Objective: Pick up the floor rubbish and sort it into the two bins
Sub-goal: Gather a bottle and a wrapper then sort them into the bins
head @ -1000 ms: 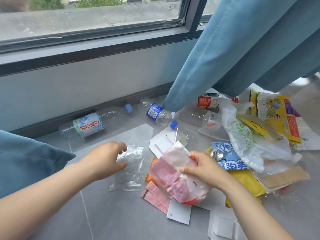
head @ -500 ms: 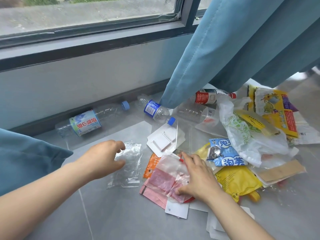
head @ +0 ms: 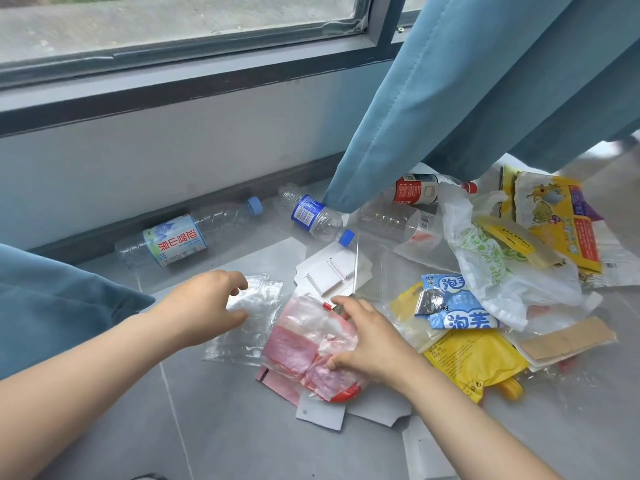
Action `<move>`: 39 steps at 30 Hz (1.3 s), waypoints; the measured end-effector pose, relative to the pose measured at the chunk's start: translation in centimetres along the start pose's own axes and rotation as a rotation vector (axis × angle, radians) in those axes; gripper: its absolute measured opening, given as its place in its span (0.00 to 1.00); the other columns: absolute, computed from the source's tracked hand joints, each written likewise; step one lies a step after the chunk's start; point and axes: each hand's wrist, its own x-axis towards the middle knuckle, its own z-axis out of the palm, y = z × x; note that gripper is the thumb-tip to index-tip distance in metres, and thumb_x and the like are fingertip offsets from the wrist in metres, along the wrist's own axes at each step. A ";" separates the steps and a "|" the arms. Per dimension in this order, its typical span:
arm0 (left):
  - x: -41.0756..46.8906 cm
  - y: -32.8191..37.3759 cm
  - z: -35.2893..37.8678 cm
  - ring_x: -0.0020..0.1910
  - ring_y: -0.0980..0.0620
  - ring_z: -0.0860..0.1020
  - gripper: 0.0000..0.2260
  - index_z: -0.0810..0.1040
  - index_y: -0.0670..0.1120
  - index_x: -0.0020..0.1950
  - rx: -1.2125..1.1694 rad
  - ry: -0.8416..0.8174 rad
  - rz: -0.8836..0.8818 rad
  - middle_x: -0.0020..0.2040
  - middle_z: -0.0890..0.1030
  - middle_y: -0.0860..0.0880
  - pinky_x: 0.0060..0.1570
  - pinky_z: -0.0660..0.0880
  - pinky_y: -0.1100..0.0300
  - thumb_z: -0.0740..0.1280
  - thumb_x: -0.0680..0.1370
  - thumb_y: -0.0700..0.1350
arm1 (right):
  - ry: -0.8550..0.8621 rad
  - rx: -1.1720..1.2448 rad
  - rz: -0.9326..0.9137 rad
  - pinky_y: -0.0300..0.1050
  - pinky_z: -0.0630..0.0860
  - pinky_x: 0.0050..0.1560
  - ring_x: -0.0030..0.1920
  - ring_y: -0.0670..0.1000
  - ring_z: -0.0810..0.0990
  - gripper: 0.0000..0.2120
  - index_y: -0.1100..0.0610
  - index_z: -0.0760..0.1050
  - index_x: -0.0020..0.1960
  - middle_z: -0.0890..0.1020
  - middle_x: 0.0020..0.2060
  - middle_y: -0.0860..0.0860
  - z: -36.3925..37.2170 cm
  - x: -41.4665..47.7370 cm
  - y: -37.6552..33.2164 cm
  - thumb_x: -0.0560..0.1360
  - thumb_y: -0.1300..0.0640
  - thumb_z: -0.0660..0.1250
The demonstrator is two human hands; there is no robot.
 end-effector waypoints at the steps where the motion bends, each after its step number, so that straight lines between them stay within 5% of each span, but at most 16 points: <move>1: 0.0 -0.1 -0.1 0.55 0.53 0.77 0.18 0.73 0.52 0.63 -0.001 0.005 -0.002 0.57 0.78 0.55 0.52 0.74 0.58 0.67 0.74 0.52 | -0.013 -0.036 -0.010 0.37 0.65 0.64 0.66 0.48 0.67 0.47 0.49 0.59 0.74 0.66 0.66 0.48 0.4 0.1 -0.2 0.62 0.49 0.79; 6: -0.1 -0.6 -0.2 0.54 0.53 0.77 0.17 0.73 0.51 0.63 0.008 0.016 -0.017 0.57 0.78 0.55 0.52 0.74 0.59 0.67 0.75 0.52 | 0.061 -0.251 0.008 0.45 0.66 0.67 0.66 0.51 0.62 0.49 0.51 0.59 0.72 0.64 0.63 0.49 2.0 0.1 -0.8 0.58 0.38 0.77; 11: -0.1 -0.7 0.0 0.54 0.53 0.77 0.17 0.73 0.52 0.63 0.000 0.013 -0.028 0.56 0.78 0.55 0.52 0.74 0.59 0.67 0.75 0.52 | 0.075 -0.234 0.089 0.46 0.60 0.73 0.72 0.55 0.53 0.62 0.54 0.46 0.77 0.55 0.70 0.52 3.7 -0.7 -1.4 0.56 0.36 0.77; 19: 0.0 -0.5 -0.1 0.54 0.53 0.77 0.17 0.73 0.52 0.63 0.007 0.014 -0.023 0.57 0.78 0.55 0.52 0.74 0.59 0.67 0.75 0.52 | 0.106 -0.270 0.086 0.43 0.67 0.64 0.64 0.53 0.67 0.49 0.54 0.55 0.74 0.64 0.63 0.51 4.3 -1.0 -1.8 0.62 0.45 0.79; 24: 0.0 -0.5 0.0 0.54 0.53 0.77 0.17 0.73 0.52 0.63 0.001 0.014 -0.020 0.57 0.78 0.55 0.51 0.73 0.60 0.67 0.75 0.52 | 0.103 -0.121 0.143 0.42 0.69 0.52 0.59 0.52 0.73 0.34 0.52 0.64 0.63 0.72 0.59 0.49 3.8 -0.9 -1.0 0.63 0.50 0.79; 31: 0.2 -0.4 -0.1 0.55 0.53 0.77 0.17 0.73 0.52 0.63 -0.016 0.015 -0.030 0.57 0.78 0.55 0.53 0.74 0.58 0.67 0.74 0.52 | 0.235 0.164 0.245 0.40 0.73 0.52 0.57 0.53 0.78 0.42 0.53 0.67 0.68 0.79 0.58 0.52 0.2 1.1 -0.5 0.59 0.51 0.81; 39: -0.2 -0.5 -0.1 0.56 0.53 0.77 0.17 0.73 0.52 0.63 -0.026 0.026 -0.040 0.57 0.78 0.56 0.53 0.73 0.60 0.67 0.75 0.51 | 0.370 0.361 0.226 0.37 0.67 0.45 0.50 0.49 0.77 0.33 0.55 0.72 0.59 0.79 0.50 0.48 -4.2 5.1 -1.4 0.59 0.53 0.83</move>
